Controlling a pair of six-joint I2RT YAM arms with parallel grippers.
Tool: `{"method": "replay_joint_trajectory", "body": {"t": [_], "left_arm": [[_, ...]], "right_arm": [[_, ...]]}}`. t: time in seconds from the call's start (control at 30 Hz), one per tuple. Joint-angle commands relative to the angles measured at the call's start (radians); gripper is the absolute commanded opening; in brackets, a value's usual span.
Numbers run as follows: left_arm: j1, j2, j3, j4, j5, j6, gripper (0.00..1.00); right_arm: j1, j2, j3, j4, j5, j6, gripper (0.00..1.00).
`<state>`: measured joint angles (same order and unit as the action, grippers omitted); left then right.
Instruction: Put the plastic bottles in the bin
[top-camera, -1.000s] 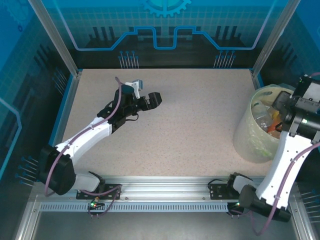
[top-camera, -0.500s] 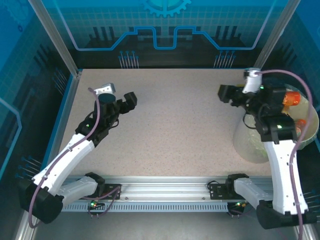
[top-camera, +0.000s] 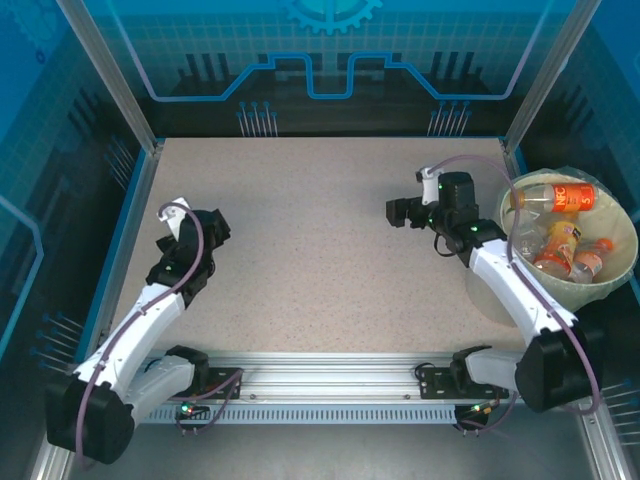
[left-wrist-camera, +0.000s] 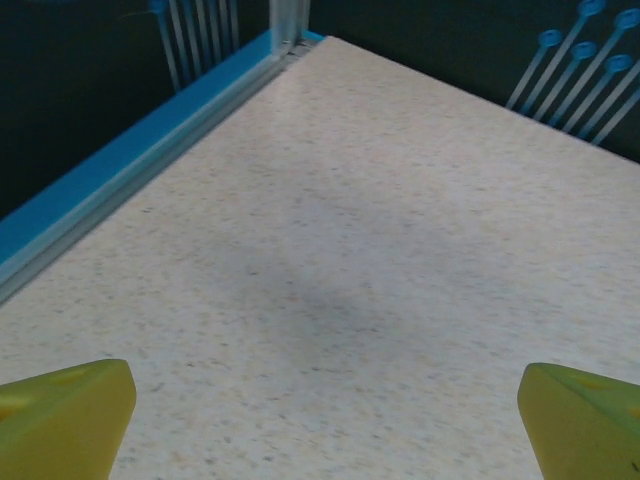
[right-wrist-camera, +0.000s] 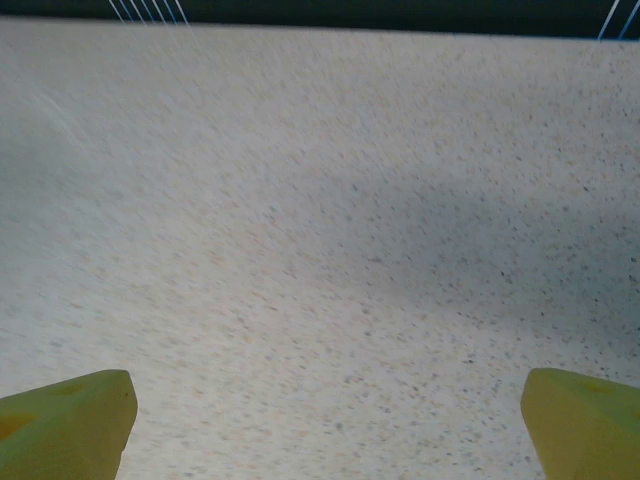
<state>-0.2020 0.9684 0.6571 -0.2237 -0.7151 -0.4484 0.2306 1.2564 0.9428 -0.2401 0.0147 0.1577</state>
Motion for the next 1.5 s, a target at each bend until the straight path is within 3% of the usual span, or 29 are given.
{"method": "replay_joint_trajectory", "body": {"t": [0.0,0.2,0.33,0.37,0.6,0.73,0.8,1.1,1.17,1.23,1.47], "left_arm": [[0.049,0.024,-0.079,0.159,-0.052,0.086,0.99],[0.135,0.159,-0.201,0.432,0.115,0.166,0.99],[0.151,0.323,-0.203,0.585,0.263,0.219,0.99],[0.151,0.349,-0.173,0.557,0.291,0.223,0.99],[0.151,0.448,-0.221,0.916,0.359,0.396,0.99],[0.156,0.568,-0.285,1.146,0.454,0.431,0.99],[0.157,0.589,-0.331,1.260,0.444,0.432,0.99],[0.156,0.586,-0.294,1.186,0.415,0.424,0.99],[0.156,0.586,-0.293,1.187,0.416,0.424,0.99],[0.156,0.586,-0.295,1.187,0.418,0.424,0.99],[0.156,0.587,-0.292,1.186,0.437,0.431,0.99]], "right_arm": [[-0.002,0.045,-0.047,0.141,0.052,-0.103,1.00],[-0.063,0.145,-0.177,0.300,0.026,-0.132,1.00],[-0.095,0.171,-0.216,0.361,0.058,-0.167,1.00],[-0.107,0.174,-0.238,0.396,0.043,-0.166,1.00],[-0.156,0.206,-0.330,0.611,-0.014,-0.184,1.00],[-0.176,0.210,-0.348,0.682,-0.038,-0.193,1.00],[-0.187,0.210,-0.361,0.709,-0.054,-0.187,1.00],[-0.198,0.239,-0.596,1.148,-0.002,-0.150,1.00],[-0.197,0.233,-0.583,1.122,0.007,-0.148,1.00],[-0.195,0.248,-0.501,0.981,-0.001,-0.153,1.00],[-0.189,0.248,-0.501,0.978,-0.013,-0.167,1.00]]}}
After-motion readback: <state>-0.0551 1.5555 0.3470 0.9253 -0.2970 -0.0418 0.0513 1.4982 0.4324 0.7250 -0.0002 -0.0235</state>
